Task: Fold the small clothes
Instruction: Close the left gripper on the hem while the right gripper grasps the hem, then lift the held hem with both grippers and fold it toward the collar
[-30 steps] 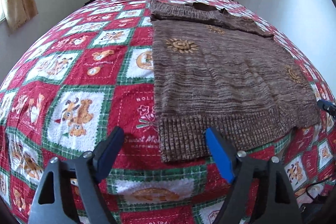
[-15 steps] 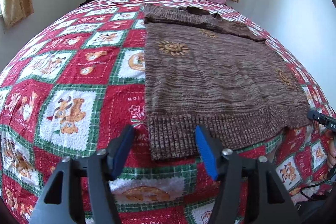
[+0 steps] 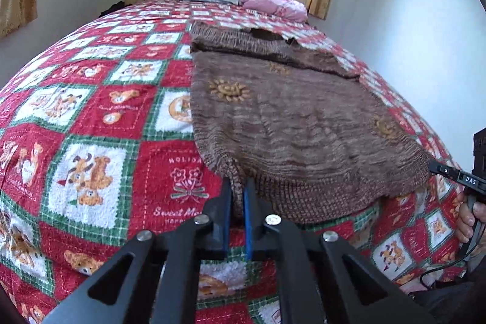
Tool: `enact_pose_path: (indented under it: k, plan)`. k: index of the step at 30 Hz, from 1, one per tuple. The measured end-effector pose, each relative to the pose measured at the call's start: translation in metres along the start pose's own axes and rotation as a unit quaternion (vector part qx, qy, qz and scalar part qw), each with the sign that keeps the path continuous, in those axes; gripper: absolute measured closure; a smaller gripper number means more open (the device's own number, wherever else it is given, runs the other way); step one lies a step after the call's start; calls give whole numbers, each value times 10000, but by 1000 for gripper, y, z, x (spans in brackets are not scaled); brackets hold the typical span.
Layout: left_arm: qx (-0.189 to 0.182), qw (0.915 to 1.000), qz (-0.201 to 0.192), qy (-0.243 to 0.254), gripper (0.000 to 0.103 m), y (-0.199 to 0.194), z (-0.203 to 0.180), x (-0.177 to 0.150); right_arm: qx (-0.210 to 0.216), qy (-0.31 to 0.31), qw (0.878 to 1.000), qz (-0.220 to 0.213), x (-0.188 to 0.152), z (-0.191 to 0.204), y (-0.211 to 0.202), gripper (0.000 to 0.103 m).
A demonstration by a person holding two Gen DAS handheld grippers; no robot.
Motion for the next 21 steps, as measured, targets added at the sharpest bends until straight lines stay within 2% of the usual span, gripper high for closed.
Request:
enact_pose_path:
  k: [3, 10, 15, 21]
  plan:
    - [-73, 9999, -66, -135, 96, -3, 4, 6, 180, 145, 9997, -99, 5, 1, -5, 98]
    - [-501, 9973, -87, -526, 96, -8, 13, 22, 709, 602, 9951, -345, 23, 5, -16, 98]
    - [-497, 9975, -221, -441, 96, -12, 14, 42, 839, 663, 9925, -586, 49, 11, -27, 99]
    - [-651, 9956, -237, -624, 96, -10, 20, 67, 892, 740, 9899, -821, 82, 13, -33, 99]
Point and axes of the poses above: each gripper's, at about its wrist camera, not at the fingertips, and y roughly the way its jaws point, z to its left, x to its top, the point moved 8 cm from there along y, roughly the way its jaws point, and after that the axes turned 3 degrees about x, right-handed, at the moved point
